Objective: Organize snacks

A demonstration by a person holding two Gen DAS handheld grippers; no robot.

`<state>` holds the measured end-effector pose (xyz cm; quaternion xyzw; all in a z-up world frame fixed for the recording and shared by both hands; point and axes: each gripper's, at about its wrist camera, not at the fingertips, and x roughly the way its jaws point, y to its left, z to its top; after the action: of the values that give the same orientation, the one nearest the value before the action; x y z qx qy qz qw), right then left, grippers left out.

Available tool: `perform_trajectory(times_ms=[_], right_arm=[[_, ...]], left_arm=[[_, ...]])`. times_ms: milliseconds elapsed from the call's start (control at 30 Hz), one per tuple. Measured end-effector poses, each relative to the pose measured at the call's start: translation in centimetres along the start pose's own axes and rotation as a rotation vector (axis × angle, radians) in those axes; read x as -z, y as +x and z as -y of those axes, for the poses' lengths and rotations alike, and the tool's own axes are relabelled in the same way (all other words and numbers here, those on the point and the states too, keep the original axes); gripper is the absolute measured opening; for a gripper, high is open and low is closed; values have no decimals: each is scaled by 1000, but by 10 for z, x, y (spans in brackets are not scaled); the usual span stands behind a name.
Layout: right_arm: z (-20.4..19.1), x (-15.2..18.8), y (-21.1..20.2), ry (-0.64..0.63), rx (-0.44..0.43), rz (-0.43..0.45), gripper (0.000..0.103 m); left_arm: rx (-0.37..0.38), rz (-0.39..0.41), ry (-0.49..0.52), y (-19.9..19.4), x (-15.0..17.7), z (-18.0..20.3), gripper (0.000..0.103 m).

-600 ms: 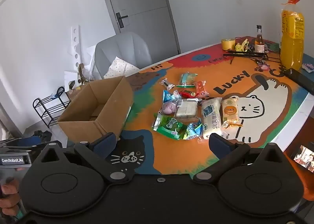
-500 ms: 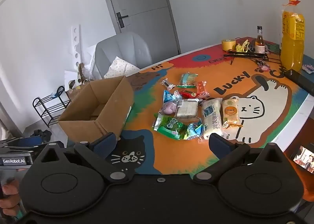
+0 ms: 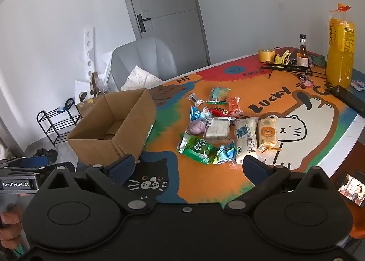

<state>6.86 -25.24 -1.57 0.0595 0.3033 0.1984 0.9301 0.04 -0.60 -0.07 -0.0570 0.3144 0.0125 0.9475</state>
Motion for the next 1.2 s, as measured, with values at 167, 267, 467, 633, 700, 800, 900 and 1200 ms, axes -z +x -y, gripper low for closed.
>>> perform_trajectory(times_ms=[167,267,467,633,700,800,900,1200], right_arm=[[1,0,-1,5,3,0,103],[0,0,-1,0,3,0,103],[0,0,-1,-2,2,-1,103],[-1,0,-1,-6,2,-5,103],[-1,-1,-1,-7,1,-5,103],[-1,-1,-1,-7,0,-4,103],[-1,-1,-1,-8,-1,-5,103],[-2,-1,-1,-7,-1,-4,103]], left_arm=[[0,-6,-4,3,-1,1,103],[3,-4,-1,3,-2,1,103],[1,-4,-2,3,-1,2,103],[3,-4,-2,2,-2,2,103],[2,-4,0,2,-2,2,103],[2,-2,-3,2,-1,2,103],[3,-2,-2,2,-1,1,103],[5,-1,-2,2,-1,1,103]])
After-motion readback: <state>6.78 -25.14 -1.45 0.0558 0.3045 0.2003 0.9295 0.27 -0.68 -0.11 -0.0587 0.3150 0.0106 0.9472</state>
